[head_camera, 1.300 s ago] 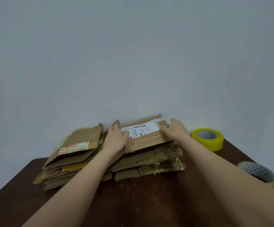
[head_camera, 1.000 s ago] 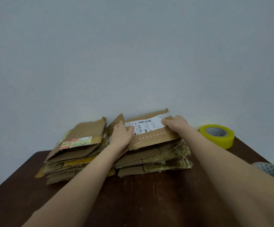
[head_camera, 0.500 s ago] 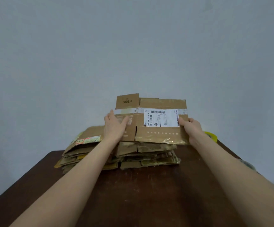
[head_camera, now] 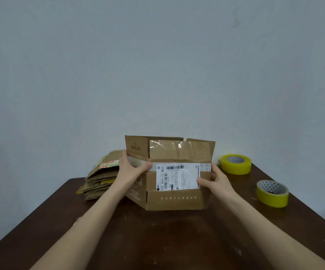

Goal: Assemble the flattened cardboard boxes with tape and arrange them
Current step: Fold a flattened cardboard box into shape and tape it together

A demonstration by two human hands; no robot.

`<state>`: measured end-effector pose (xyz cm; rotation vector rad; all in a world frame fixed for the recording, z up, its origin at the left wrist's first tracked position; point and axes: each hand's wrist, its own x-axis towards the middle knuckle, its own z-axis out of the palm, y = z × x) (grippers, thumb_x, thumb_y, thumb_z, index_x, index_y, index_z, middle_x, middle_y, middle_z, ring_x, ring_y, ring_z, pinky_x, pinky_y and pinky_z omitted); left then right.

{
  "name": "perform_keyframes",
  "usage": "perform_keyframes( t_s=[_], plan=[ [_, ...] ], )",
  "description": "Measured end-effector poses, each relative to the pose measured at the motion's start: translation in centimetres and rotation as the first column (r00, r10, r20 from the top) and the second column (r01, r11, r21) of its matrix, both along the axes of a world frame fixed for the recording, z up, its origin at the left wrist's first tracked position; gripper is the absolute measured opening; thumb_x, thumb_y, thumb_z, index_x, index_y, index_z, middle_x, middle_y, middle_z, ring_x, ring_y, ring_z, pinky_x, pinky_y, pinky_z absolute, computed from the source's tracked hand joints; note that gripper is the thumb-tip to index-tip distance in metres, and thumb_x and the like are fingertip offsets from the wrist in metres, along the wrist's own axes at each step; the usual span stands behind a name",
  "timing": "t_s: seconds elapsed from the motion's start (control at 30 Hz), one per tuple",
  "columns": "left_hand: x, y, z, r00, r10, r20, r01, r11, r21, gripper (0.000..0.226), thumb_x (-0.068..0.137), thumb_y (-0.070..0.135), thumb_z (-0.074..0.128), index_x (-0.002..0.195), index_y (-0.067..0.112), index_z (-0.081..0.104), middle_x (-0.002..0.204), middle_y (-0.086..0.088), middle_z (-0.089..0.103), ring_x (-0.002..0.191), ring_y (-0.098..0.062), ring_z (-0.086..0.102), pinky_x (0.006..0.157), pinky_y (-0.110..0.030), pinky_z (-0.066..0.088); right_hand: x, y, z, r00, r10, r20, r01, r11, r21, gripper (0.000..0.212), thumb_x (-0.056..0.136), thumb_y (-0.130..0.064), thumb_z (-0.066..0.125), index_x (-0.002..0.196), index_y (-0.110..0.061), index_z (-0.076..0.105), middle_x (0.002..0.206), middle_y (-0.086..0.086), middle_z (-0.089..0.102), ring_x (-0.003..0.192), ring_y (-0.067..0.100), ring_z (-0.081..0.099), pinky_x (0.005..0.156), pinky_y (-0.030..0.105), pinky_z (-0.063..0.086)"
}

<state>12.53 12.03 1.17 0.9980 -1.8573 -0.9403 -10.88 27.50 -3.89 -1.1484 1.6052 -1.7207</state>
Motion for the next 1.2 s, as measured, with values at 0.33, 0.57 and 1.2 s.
perform_keyframes(
  t_s=[0.33, 0.57, 1.2],
  plan=[
    [1.3, 0.6, -5.1, 0.949, -0.315, -0.013, 0.313, 0.935, 0.167, 0.121, 0.046, 0.049, 0.084, 0.148, 0.035, 0.020, 0.136, 0.010, 0.049, 0.128, -0.016, 0.046, 0.099, -0.028, 0.045, 1.5, 0.2, -3.9, 0.957, -0.068, -0.281, 0.094, 0.992, 0.083, 0.076, 0.081, -0.029, 0.075, 0.145, -0.037, 0.034, 0.125, -0.012, 0.057, 0.113, 0.010, 0.055, 0.098, 0.034, 0.047],
    [0.8, 1.6, -3.7, 0.992, -0.090, -0.085, 0.079, 0.989, -0.127, 0.117, 0.068, 0.020, 0.085, 0.151, 0.035, 0.005, 0.154, 0.004, 0.022, 0.135, -0.017, 0.037, 0.110, -0.038, 0.036, 1.2, -1.2, -1.0, 0.914, -0.223, -0.339, 0.197, 0.974, -0.108, 0.084, 0.085, -0.033, 0.070, 0.152, -0.032, 0.019, 0.144, -0.010, 0.039, 0.125, 0.010, 0.045, 0.102, 0.035, 0.042],
    [1.7, 2.3, -1.9, 0.847, 0.191, 0.496, 0.306, 0.587, -0.749, 0.038, 0.077, 0.012, 0.075, 0.079, 0.020, 0.038, 0.116, -0.002, 0.051, 0.059, -0.015, 0.049, 0.051, -0.028, 0.042, 0.4, -0.6, 0.8, 0.990, -0.034, -0.139, 0.031, 0.999, -0.020, 0.079, 0.073, -0.090, 0.034, 0.135, -0.043, 0.050, 0.138, -0.010, 0.055, 0.129, 0.011, 0.048, 0.111, 0.047, 0.037]
  ],
)
